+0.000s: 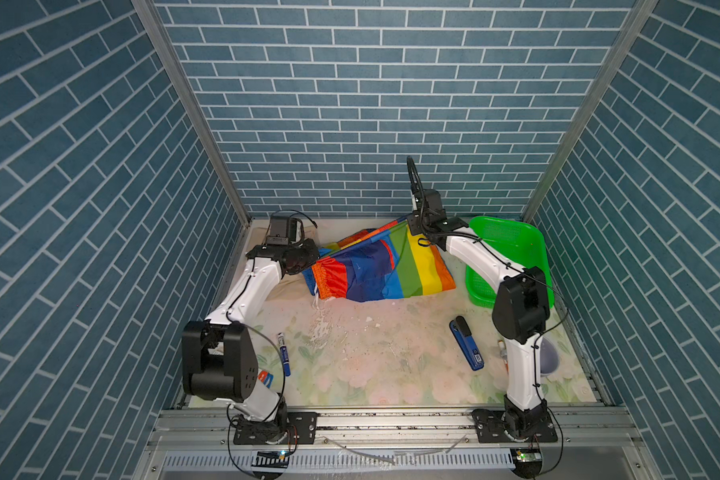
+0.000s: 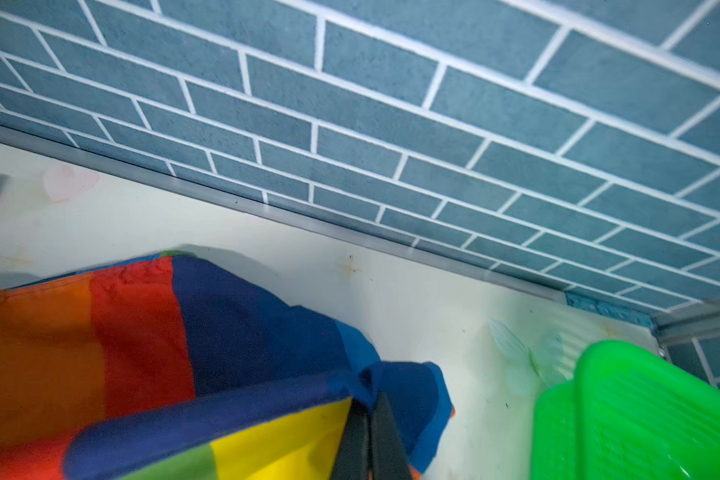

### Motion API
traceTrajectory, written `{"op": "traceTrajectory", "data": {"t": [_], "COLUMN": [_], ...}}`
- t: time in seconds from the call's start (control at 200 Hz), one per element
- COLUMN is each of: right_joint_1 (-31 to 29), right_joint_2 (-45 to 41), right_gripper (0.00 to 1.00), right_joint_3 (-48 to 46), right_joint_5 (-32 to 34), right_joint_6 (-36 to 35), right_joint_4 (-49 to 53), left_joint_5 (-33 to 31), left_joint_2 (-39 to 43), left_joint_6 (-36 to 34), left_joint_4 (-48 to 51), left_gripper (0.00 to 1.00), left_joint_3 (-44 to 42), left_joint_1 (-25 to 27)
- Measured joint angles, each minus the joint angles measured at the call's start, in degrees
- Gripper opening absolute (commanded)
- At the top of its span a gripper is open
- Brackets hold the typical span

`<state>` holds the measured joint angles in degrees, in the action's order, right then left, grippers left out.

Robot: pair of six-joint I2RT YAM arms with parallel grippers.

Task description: Fold and stack the shorts

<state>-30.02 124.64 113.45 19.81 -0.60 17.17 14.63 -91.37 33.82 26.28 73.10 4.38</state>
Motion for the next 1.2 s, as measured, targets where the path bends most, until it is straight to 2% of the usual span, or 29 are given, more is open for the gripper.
{"op": "traceTrajectory", "data": {"t": [0.135,0.33,0.705,0.735,0.79,0.85,0.96,1.065,1.2], "right_joint_1": [0.0,-0.1,-0.7,-0.7,-0.7,-0.3,2.6,5.2,7.2], "right_joint_2": [10.9,21.0,29.3,29.7,30.2,30.6,30.8,30.5,26.3], "right_gripper": [0.00,0.00,0.00,0.07,0.25,0.43,0.57,0.61,0.65], "right_joint_3": [11.0,20.3,26.2,26.6,26.8,26.8,26.8,26.9,23.4], "right_joint_5": [0.2,0.3,-1.0,-1.3,-1.8,0.2,2.1,2.3,0.0], "right_joint_6": [-1.8,-3.8,-6.1,-6.3,-6.4,-7.3,-7.1,-6.0,-3.2], "right_joint_4": [0.0,-0.2,-6.2,-6.6,-7.8,-9.2,-9.9,-8.7,-4.6], "left_joint_5": [-0.5,-1.6,-2.2,-2.4,-2.8,-4.8,-7.5,-8.5,-8.8], "left_joint_2": [-5.5,-10.5,-12.7,-12.7,-13.0,-13.1,-13.9,-14.7,-14.6], "left_joint_6": [0.5,1.0,1.6,1.6,1.6,1.4,1.4,1.2,1.0], "left_joint_4": [-2.4,-4.9,-8.1,-8.2,-8.4,-7.0,-4.2,-3.2,-2.6], "left_gripper": [0.00,0.00,0.00,0.00,0.00,0.00,0.00,0.18,0.54], "left_joint_3": [0.2,0.2,-0.8,-0.9,-0.9,-1.4,-2.5,-2.5,-2.5], "left_joint_1": [-0.3,-0.5,-2.3,-2.4,-2.6,-3.2,-5.5,-6.4,-6.3]}}
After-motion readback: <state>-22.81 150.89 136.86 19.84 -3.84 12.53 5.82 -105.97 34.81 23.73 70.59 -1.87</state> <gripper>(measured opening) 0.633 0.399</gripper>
